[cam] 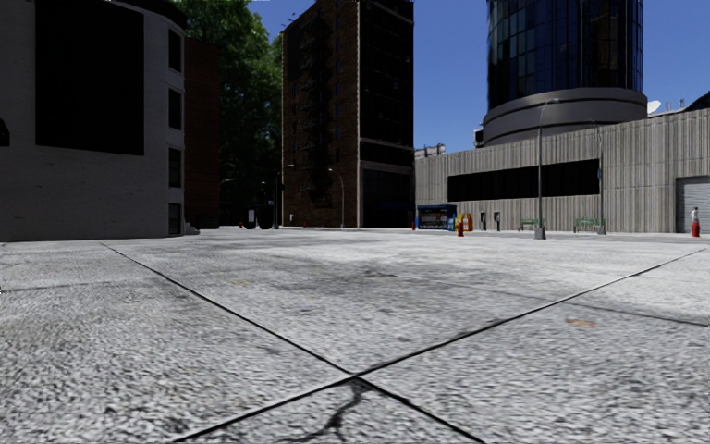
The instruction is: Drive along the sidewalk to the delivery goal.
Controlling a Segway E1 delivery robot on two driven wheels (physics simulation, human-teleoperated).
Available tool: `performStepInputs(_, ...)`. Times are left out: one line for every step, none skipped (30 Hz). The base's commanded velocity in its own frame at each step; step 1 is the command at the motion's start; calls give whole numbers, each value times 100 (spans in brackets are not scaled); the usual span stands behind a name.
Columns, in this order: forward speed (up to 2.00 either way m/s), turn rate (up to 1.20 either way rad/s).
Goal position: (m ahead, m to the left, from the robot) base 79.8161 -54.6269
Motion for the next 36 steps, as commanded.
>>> performStepInputs(200,40)
performStepInputs(200,39)
performStepInputs(200,39)
performStepInputs(200,39)
performStepInputs(200,39)
performStepInputs(200,39)
performStepInputs(200,39)
performStepInputs(200,25)
performStepInputs(200,12)
performStepInputs(200,0)
performStepInputs(200,0)
performStepInputs(200,0)
performStepInputs(200,0)
performStepInputs(200,0)
performStepInputs(200,0)
performStepInputs(200,0)
performStepInputs(200,0)
performStepInputs(200,0)
performStepInputs(200,0)
performStepInputs(200,0)
performStepInputs(200,0)
performStepInputs(200,0)
performStepInputs(200,0)
performStepInputs(200,0)
performStepInputs(200,0)
performStepInputs(200,0)
performStepInputs(200,0)
performStepInputs(200,0)
performStepInputs(200,0)
performStepInputs(200,0)
performStepInputs(200,0)
performStepInputs(200,0)
performStepInputs(200,0)
performStepInputs(200,0)
performStepInputs(200,0)
performStepInputs(200,0)
